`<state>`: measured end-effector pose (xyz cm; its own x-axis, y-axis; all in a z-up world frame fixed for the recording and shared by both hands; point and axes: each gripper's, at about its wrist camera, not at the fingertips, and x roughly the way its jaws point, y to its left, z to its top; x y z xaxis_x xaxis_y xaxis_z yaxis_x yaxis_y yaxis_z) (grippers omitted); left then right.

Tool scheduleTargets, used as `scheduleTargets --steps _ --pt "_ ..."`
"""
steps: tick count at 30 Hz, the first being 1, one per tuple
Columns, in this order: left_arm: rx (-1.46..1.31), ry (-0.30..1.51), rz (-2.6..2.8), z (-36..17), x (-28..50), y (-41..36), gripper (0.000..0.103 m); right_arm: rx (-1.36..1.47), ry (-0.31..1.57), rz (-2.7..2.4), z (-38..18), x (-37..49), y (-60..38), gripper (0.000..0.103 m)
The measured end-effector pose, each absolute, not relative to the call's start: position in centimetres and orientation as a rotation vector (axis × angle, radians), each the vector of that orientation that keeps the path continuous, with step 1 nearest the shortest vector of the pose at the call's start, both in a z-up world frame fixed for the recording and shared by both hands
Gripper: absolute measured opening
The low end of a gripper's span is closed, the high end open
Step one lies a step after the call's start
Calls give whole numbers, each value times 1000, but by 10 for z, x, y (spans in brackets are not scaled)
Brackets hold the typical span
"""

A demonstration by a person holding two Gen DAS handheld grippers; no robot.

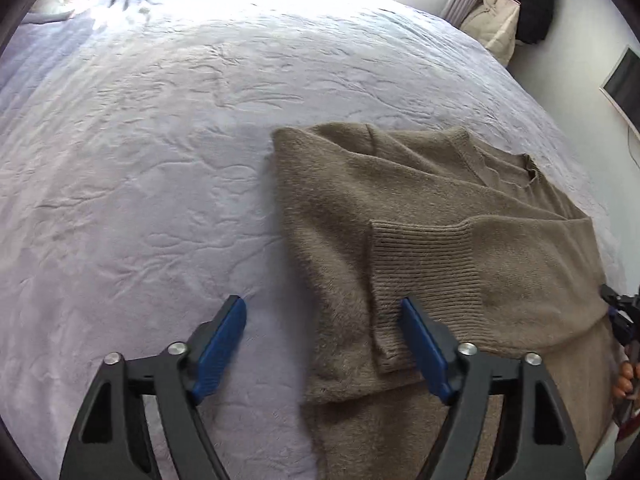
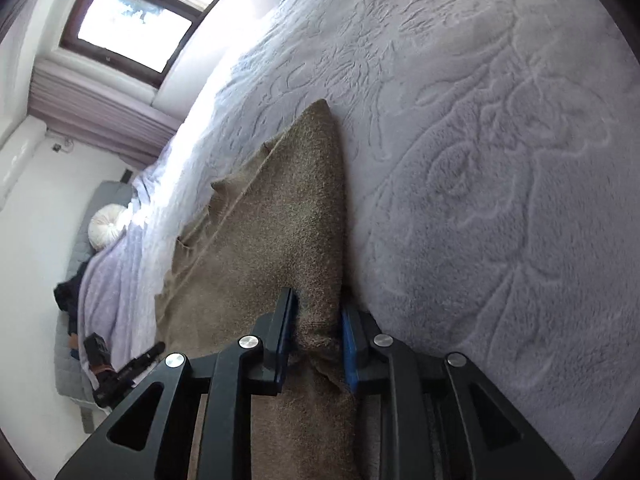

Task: Fold small clothes
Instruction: 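Grasp the sweater side edge with the right gripper and fold it inward, then move both grippers to the sweater hem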

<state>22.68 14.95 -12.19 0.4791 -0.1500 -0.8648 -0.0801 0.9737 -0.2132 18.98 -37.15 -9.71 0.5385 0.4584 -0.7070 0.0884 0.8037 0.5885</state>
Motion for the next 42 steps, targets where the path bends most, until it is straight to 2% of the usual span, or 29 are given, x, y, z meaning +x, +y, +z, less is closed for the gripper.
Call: scheduleTargets --steps 6,8,13,15,16,21,27,42 --pt "-196 1045 -1 -107 192 146 81 580 927 177 -76 154 -366 41" --pt "-170 1029 1 -102 173 140 81 577 906 162 -69 137 -364 49" --pt "-165 1002 -20 -93 133 128 81 605 869 173 -62 96 -358 55" --pt "-187 1002 -26 -94 118 125 87 620 868 188 -62 81 -355 57" --pt "-198 1001 -25 -95 110 124 103 619 870 194 -62 74 -352 59" --pt "-238 1042 -46 -106 78 118 103 556 877 207 -67 40 -329 62" --pt "-197 1065 -10 -114 38 108 103 450 851 223 -74 4 -295 81" --pt "-149 1033 22 -127 -8 96 103 357 840 281 -90 -58 -256 82"
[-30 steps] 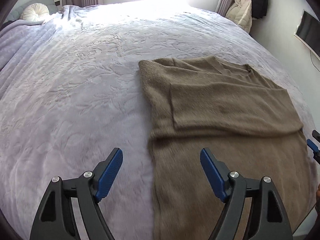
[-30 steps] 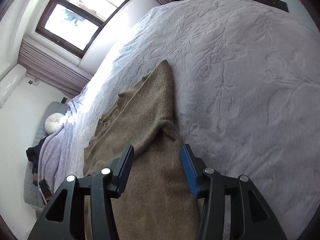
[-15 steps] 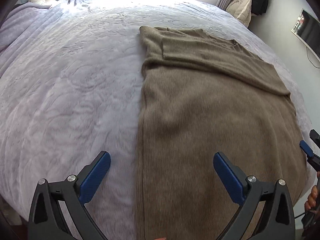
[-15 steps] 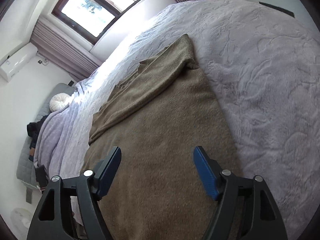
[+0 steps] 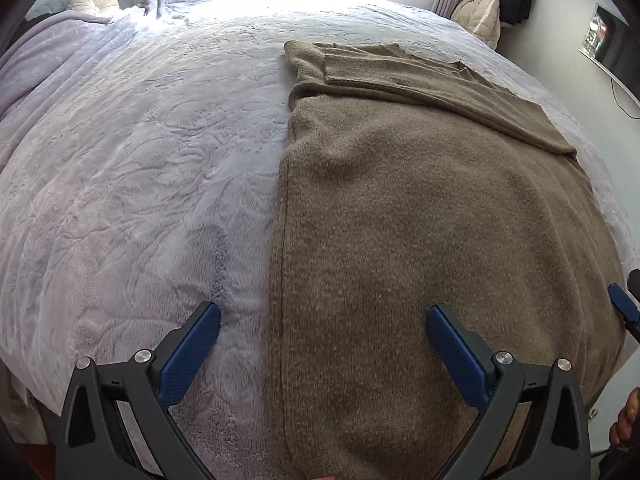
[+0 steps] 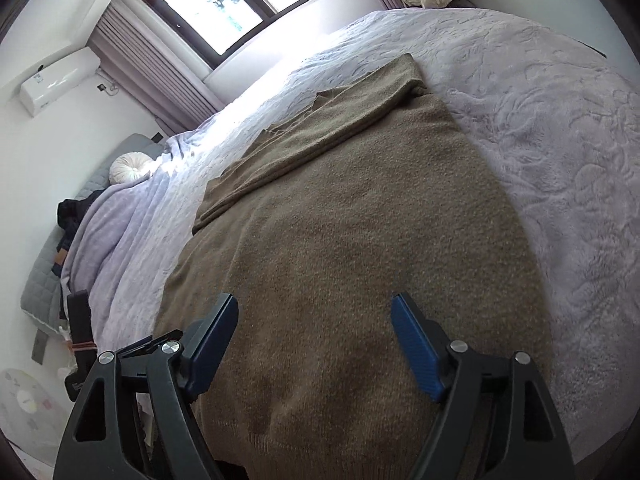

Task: Fold small clothes
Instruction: 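Move both grippers to the sweater hem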

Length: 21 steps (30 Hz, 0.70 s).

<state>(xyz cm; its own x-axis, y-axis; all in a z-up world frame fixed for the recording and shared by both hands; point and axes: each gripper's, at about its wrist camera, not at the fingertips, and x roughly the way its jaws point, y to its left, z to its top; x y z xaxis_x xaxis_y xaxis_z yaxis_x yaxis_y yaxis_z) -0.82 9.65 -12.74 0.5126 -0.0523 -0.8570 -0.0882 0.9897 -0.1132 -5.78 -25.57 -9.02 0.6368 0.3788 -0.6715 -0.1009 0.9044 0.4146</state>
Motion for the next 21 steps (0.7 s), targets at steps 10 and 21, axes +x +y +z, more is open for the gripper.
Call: scheduleTargets --steps 10,21 --pt "-150 1001 12 -130 -15 97 103 332 799 273 -100 -77 -253 81" --pt "-144 965 -37 -126 -30 100 103 368 812 289 -97 -77 -260 81"
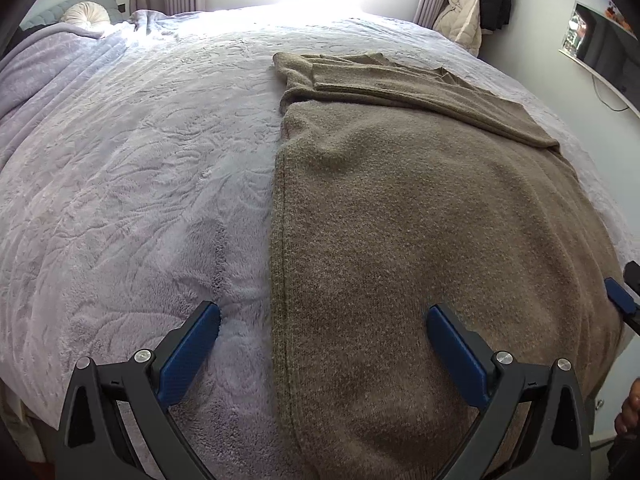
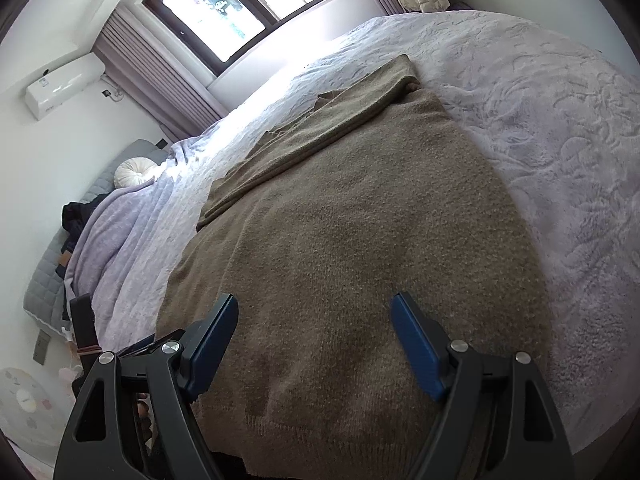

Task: Fold small clothes
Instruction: 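Move both grippers to the sweater hem, then grasp the hem corners with the left and right grippers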

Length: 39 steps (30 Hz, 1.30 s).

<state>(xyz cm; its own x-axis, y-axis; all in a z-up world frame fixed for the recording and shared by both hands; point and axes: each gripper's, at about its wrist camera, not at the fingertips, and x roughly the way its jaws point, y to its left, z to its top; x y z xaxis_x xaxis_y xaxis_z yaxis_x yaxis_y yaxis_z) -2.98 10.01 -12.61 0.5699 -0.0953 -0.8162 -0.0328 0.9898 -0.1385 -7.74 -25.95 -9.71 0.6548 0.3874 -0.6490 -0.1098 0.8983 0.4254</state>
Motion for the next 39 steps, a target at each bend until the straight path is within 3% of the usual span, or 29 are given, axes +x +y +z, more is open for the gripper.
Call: scheduleTargets --steps 19,39 --pt "-201 1010 -384 -116 -84 103 103 488 777 215 -81 -117 -343 82" --pt "-280 1018 -567 -126 -89 77 103 633 978 604 -141 -113 -324 83"
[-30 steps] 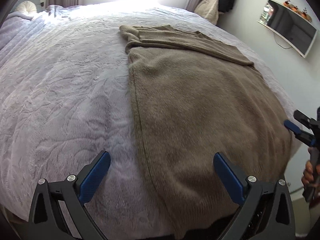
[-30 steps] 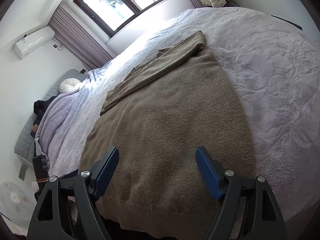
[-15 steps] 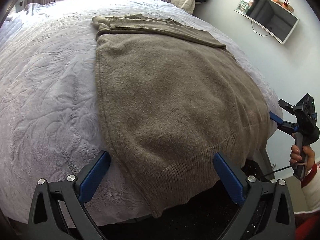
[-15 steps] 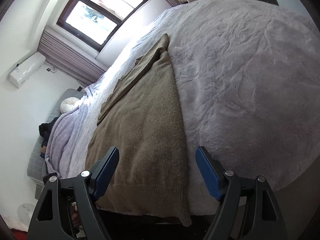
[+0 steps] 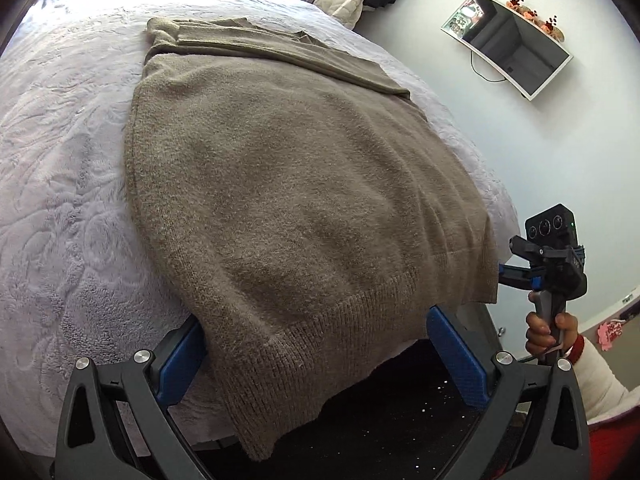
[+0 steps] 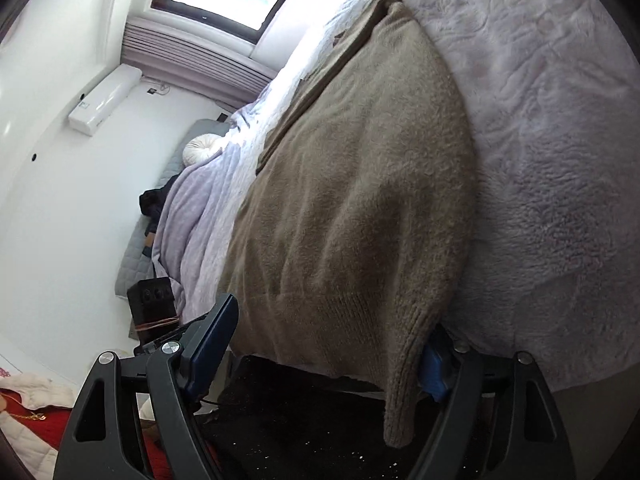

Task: Fold small clothes
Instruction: 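Grasp the hem corners with the left and right grippers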

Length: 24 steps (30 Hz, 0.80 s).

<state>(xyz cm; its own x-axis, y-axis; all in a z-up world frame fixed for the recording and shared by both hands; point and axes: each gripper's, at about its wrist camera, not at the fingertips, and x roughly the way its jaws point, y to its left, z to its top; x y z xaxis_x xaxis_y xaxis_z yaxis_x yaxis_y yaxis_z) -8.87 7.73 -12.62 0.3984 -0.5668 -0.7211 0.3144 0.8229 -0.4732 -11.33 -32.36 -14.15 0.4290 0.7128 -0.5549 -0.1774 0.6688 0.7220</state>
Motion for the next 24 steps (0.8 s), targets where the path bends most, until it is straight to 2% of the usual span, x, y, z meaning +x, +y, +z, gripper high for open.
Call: scheduleTargets --steps 9,10,12,14,15,16,17,18,19,24 --pt "-263 1037 -580 -124 -94 64 103 703 969 598 -153 -114 -331 83" --pt "-271 1041 -588 -123 -94 64 103 698 972 591 -152 -114 -331 80" --pt "-275 1045 -592 -123 -94 64 102 672 989 562 -151 -114 -331 64" --pt "-286 1049 -591 -124 -92 66 100 661 1003 541 -149 -114 -333 33" --pt "-287 1051 -589 -124 -91 65 94 665 997 535 -150 -115 -334 26" --pt "-281 1062 -584 -125 -90 65 80 677 988 537 -150 -116 -336 17" --pt "-273 1072 -573 -125 -88 66 60 697 977 544 -150 -117 -338 13" --pt "-265 1084 -568 -126 -87 65 45 723 963 557 -150 -118 -339 12" --pt "-263 1094 -564 -126 -85 66 19 751 949 581 -150 -119 -339 10" --pt "-387 1095 -575 -124 -77 75 18 846 881 690 -142 -117 -334 10"
